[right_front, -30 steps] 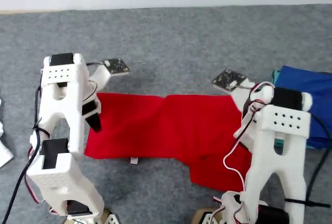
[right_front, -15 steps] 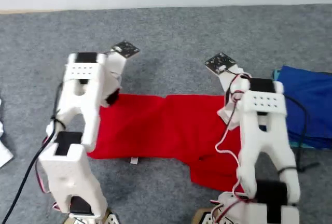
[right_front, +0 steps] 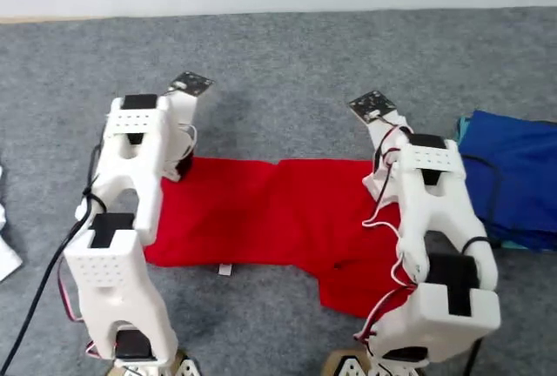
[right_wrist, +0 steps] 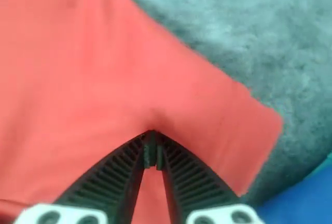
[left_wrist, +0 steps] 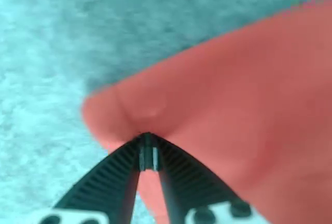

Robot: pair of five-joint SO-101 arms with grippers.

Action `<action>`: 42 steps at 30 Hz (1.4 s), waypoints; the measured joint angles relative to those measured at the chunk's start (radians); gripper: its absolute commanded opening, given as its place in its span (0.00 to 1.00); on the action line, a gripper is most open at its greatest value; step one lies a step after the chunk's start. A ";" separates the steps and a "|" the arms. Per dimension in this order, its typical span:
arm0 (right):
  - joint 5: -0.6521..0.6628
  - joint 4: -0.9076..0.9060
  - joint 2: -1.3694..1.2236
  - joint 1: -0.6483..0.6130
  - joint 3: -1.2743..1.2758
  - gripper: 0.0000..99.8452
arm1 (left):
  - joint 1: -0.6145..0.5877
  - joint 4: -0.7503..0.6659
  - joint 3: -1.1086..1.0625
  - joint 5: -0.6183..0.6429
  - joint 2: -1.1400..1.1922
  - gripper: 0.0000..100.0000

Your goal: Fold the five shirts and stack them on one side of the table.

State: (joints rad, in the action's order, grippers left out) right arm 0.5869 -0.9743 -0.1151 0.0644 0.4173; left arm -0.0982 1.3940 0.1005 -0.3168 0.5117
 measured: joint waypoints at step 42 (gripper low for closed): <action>-0.003 -0.164 -0.209 -0.035 -0.382 0.01 | -0.068 0.325 0.601 -0.009 0.253 0.00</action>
State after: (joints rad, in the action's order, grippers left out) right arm 0.5838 -1.1385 -0.3237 0.0292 0.0353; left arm -0.1657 1.7192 0.7020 -0.3261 0.7649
